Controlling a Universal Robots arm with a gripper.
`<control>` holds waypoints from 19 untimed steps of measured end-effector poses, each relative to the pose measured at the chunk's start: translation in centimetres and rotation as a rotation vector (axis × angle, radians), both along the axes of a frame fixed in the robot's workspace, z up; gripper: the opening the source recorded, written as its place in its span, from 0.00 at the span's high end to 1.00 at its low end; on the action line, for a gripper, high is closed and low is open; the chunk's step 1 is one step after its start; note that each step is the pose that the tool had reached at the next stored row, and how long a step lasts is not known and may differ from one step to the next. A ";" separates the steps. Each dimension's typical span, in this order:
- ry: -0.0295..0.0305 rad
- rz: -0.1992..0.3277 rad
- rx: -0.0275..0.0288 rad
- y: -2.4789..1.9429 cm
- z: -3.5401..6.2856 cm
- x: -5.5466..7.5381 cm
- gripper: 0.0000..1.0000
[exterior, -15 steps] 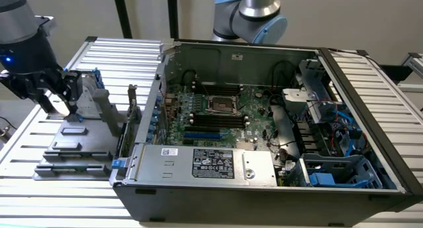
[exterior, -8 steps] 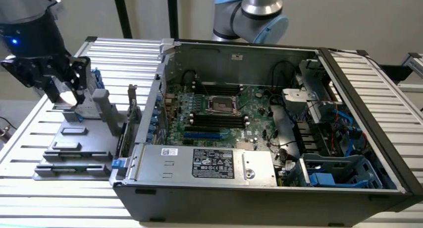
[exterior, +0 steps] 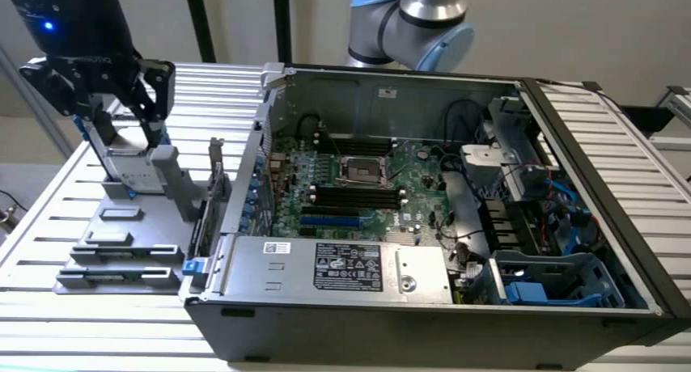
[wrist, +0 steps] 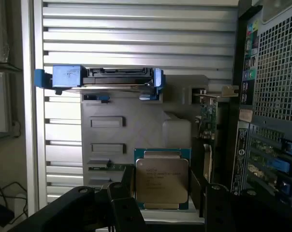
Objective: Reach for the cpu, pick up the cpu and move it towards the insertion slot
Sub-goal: 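Pick up the cpu and move it towards the insertion slot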
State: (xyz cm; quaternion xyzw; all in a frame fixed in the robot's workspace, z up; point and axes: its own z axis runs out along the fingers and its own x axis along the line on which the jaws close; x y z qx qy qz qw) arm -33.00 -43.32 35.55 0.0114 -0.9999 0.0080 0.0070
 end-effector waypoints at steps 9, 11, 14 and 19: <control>0.0024 0.000 0.0008 0.10 1.13 4.1 0.45; 0.0025 0.000 0.0012 0.12 1.30 5.0 0.45; 0.0028 0.000 0.0015 0.16 1.58 6.4 0.45; 0.0030 0.000 0.0028 0.22 1.93 8.6 0.45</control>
